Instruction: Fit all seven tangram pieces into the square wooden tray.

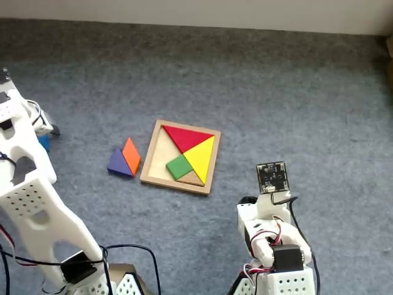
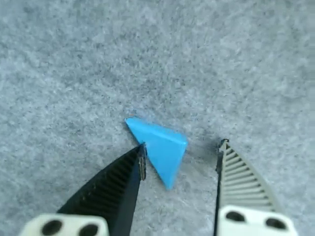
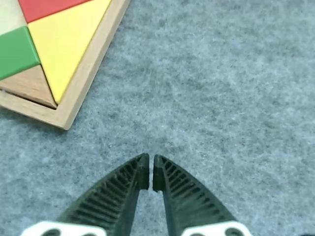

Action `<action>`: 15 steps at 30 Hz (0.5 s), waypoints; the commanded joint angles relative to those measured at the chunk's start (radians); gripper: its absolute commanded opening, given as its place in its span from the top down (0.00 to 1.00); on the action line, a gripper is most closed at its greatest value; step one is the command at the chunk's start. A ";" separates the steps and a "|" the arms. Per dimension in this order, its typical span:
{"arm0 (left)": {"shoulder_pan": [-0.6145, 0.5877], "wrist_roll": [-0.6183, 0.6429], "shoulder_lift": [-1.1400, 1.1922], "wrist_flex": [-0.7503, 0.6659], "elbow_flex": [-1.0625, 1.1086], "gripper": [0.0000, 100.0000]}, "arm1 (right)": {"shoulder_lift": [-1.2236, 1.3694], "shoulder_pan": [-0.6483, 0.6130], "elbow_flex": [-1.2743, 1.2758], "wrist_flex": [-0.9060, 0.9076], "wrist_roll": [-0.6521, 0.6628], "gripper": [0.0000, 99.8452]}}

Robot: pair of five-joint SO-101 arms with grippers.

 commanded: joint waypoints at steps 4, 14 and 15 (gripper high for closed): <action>-0.044 0.008 0.070 -0.075 -0.008 0.76 | -0.012 0.013 0.107 -0.008 -0.006 0.97; -0.062 0.006 0.104 -0.078 -0.008 0.76 | -0.012 0.013 0.107 -0.008 -0.006 0.97; -0.061 0.006 0.104 -0.075 -0.008 0.76 | -0.012 0.013 0.107 -0.008 -0.006 0.97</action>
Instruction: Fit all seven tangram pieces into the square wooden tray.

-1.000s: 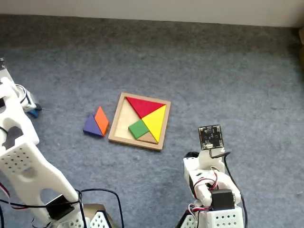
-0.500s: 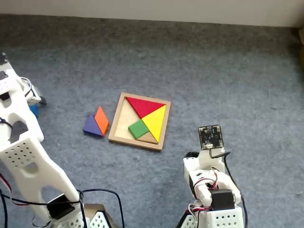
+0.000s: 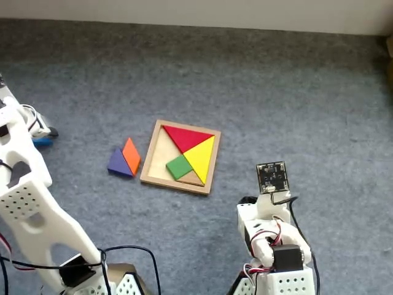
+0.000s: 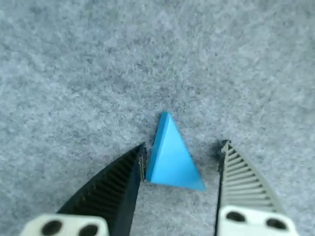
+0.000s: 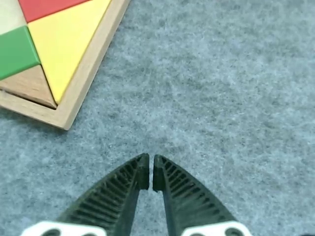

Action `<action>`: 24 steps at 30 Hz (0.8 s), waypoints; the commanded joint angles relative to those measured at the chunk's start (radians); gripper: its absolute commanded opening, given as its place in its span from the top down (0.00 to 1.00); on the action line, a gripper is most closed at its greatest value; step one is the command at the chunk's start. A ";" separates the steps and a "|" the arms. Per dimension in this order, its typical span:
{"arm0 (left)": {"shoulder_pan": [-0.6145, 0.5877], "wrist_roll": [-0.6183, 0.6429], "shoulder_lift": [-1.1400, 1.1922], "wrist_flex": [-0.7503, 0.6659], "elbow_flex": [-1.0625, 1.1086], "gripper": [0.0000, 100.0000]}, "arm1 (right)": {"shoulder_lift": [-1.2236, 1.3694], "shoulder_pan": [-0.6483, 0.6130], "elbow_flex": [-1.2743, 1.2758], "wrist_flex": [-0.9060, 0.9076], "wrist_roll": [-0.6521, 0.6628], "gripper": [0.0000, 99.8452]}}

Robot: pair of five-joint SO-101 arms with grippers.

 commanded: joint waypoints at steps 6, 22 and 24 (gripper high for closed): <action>0.001 0.003 0.010 -0.011 0.001 0.87 | -0.012 0.013 0.107 -0.008 -0.006 0.97; 0.079 -0.008 -0.031 0.011 -0.030 1.00 | -0.012 0.013 0.107 -0.008 -0.006 0.97; 0.096 -0.060 -0.067 0.064 -0.039 0.99 | -0.012 0.013 0.107 -0.008 -0.006 0.97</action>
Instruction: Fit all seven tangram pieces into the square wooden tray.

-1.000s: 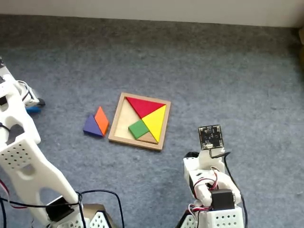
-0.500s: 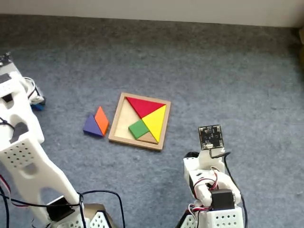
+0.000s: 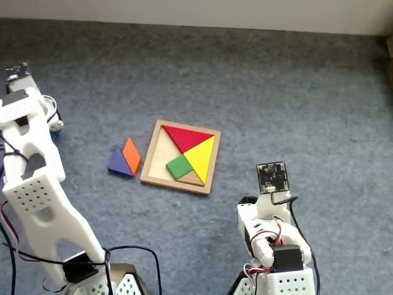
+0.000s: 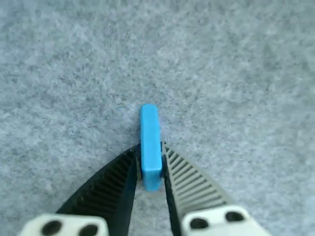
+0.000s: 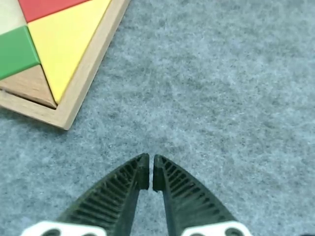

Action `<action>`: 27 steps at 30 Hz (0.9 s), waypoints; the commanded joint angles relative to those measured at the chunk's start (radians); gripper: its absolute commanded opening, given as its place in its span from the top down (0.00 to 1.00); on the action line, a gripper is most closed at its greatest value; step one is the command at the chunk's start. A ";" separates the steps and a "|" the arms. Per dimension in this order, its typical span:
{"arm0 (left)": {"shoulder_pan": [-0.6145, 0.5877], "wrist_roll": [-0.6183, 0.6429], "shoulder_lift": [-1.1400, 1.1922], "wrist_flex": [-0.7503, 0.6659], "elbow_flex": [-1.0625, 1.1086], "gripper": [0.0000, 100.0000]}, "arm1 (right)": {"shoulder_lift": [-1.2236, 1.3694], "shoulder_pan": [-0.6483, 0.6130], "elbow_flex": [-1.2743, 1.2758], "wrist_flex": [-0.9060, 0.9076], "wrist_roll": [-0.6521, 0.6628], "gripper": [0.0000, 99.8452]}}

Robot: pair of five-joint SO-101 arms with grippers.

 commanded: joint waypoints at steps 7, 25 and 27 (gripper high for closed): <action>0.085 -0.133 -0.214 0.212 -0.012 0.99 | -0.012 0.013 0.107 -0.008 -0.006 0.97; 0.456 -0.242 -0.694 0.440 0.234 0.99 | -0.012 0.013 0.107 -0.008 -0.006 0.97; 0.503 -0.242 -0.765 0.391 0.331 0.99 | -0.012 0.013 0.107 -0.008 -0.006 0.97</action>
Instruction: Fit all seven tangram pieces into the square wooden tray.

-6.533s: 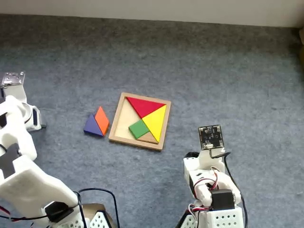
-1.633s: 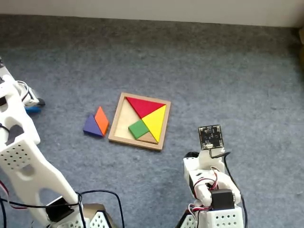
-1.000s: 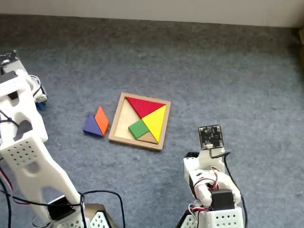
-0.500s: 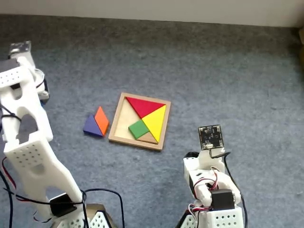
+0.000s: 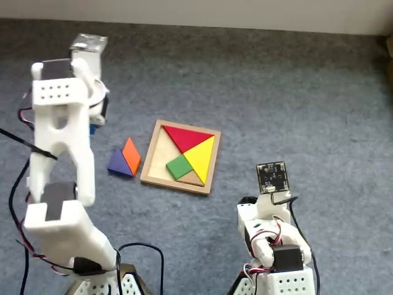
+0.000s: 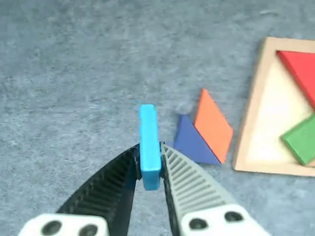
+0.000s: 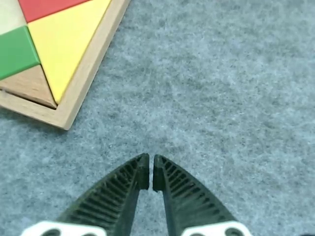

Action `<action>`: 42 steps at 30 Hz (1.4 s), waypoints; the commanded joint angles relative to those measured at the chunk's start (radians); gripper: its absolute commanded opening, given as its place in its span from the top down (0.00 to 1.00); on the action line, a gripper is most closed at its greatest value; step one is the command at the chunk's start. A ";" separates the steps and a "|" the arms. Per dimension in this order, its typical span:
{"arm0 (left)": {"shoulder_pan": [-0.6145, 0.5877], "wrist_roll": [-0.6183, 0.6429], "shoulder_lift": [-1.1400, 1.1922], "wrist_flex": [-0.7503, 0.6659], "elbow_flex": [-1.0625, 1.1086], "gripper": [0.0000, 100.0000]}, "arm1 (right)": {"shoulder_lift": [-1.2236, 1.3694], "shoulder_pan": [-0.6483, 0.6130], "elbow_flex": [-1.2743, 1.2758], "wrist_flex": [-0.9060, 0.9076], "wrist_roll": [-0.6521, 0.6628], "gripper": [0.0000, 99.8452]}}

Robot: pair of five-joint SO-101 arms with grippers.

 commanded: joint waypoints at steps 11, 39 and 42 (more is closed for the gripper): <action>0.286 -0.215 -0.306 -0.450 0.582 0.99 | -0.012 0.013 0.107 -0.008 -0.006 0.97; 0.426 -0.239 -0.070 -0.641 0.558 0.80 | -0.012 0.013 0.107 -0.008 -0.005 0.97; 0.426 -0.239 -0.091 -0.566 0.516 0.80 | -0.012 0.013 0.107 -0.008 -0.005 0.97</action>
